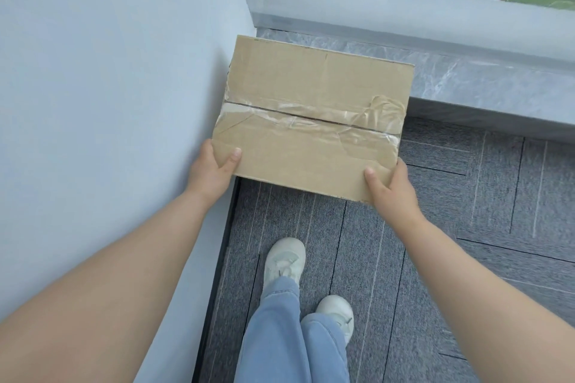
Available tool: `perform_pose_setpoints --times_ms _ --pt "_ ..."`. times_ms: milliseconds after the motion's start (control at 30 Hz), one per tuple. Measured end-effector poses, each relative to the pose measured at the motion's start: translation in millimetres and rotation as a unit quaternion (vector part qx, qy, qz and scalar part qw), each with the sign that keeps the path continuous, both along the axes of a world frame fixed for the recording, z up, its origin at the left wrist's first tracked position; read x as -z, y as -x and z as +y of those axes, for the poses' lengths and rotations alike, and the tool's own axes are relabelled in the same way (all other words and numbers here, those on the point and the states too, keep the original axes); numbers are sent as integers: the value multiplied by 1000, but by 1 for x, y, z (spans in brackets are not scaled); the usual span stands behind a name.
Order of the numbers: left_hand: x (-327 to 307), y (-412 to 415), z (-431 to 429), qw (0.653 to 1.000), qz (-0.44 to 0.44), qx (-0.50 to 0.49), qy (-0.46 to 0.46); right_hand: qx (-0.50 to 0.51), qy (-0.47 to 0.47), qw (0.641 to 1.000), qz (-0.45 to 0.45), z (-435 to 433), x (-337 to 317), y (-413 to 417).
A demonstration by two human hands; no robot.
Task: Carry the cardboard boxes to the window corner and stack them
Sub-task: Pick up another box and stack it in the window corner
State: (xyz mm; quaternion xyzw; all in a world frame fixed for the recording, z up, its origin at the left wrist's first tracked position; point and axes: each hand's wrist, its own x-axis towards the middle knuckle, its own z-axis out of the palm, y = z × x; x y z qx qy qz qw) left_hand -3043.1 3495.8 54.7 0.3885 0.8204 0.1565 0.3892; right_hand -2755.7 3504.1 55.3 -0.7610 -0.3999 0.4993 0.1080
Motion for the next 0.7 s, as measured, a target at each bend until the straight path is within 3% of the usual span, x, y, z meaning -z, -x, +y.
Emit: perform_pose_setpoints --times_ms 267,700 --pt "5 6 0 998 -25 -19 -58 -14 -41 999 -13 13 -6 1" --pt "24 23 16 998 -37 -6 -59 3 -46 998 -42 20 6 17"
